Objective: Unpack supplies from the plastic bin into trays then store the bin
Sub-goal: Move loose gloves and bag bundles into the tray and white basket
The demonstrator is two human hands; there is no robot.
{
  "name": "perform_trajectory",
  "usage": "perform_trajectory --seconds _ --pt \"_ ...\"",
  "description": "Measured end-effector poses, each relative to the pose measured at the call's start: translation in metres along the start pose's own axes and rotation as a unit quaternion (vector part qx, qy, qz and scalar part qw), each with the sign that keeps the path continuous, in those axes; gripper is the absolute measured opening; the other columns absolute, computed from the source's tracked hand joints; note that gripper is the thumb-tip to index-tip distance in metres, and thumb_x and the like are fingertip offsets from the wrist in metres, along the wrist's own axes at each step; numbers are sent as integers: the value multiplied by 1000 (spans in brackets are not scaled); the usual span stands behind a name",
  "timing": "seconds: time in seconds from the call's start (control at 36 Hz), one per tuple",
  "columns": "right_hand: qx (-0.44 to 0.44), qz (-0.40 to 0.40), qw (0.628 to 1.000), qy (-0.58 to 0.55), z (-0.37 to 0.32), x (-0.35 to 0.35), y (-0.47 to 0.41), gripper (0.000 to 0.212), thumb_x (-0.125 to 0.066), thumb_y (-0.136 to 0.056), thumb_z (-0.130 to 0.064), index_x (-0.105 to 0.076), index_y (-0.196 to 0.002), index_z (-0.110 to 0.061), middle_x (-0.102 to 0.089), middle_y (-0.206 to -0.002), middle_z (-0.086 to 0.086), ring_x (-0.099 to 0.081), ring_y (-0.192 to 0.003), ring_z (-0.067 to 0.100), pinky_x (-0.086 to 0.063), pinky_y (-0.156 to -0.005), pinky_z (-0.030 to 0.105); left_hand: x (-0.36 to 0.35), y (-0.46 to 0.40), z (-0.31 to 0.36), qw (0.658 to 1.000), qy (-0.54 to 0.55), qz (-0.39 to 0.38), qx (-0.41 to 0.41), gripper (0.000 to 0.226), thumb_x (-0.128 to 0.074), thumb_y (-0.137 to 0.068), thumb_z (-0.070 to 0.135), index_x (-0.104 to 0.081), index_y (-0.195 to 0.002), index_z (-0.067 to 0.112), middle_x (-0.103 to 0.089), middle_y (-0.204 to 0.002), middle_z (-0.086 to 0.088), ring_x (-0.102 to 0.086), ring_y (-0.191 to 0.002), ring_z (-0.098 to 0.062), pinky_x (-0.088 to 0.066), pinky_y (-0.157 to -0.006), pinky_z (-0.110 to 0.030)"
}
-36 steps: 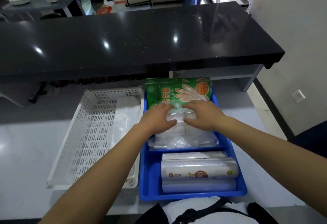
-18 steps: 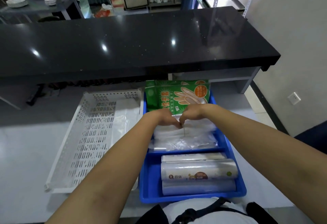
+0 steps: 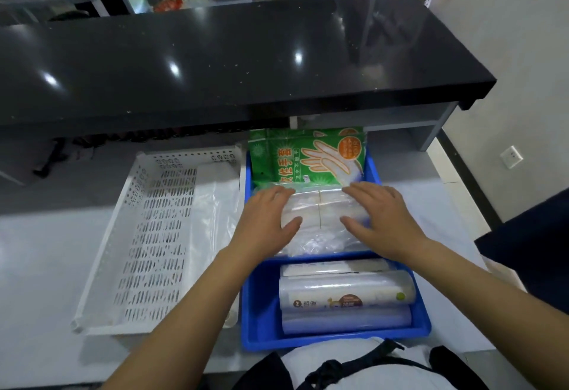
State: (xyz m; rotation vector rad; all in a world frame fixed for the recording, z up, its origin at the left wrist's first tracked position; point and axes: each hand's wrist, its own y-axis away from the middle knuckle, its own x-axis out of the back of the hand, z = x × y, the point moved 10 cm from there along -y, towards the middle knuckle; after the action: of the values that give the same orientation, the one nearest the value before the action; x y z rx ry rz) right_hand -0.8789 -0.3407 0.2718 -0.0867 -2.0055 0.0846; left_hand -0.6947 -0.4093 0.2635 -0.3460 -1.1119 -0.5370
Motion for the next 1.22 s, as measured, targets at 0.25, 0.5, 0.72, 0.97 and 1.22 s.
perform_trajectory --seconds 0.25,0.5,0.72,0.97,1.22 --pt "-2 -79 992 94 -15 -40 -28 76 -36 -88 -69 -34 -149 -25 -36 -156 -3 -29 -144 16 -9 -118 56 -29 -24 3 992 -108 -63 29 84 -42 -86 72 -24 -154 26 -31 -159 0 -30 -144 -26 -18 -118 -48" --pt "-89 -215 968 95 1 -63 -67 76 -37 -75 -82 -54 -130 -33 -65 -121 1 -55 -116 28 -30 -101 51 -43 -52 -15 973 -74 -194 103 86 -64 -64 74 -51 -135 29 -61 -134 3 -59 -115 -22 -49 -90 -37" --pt "-126 -296 944 68 3 -69 -68 71 -46 -65 -85 -62 -107 -30 -62 -111 1 -53 -110 28 -37 -100 53 -50 -56 -15 948 -18 -281 152 90 -79 -62 61 -53 -135 15 -58 -133 -4 -59 -109 -26 -51 -92 -39" --pt "-51 -77 994 50 1 -14 -39 66 -50 -83 -66 -50 -137 -29 -55 -141 -4 -48 -129 19 -29 -109 50 -21 -43 -12 984 -59 -149 73 82 -67 -77 61 -39 -147 28 -43 -152 1 -43 -135 -24 -38 -109 -45" --pt "-74 -46 995 -39 11 7 32 66 -53 -90 -56 -34 -148 -32 -27 -161 -5 -19 -149 15 -15 -119 51 -4 33 13 996 10 -57 65 84 -54 -87 63 -13 -155 36 -8 -165 4 -3 -152 -23 -9 -122 -47"
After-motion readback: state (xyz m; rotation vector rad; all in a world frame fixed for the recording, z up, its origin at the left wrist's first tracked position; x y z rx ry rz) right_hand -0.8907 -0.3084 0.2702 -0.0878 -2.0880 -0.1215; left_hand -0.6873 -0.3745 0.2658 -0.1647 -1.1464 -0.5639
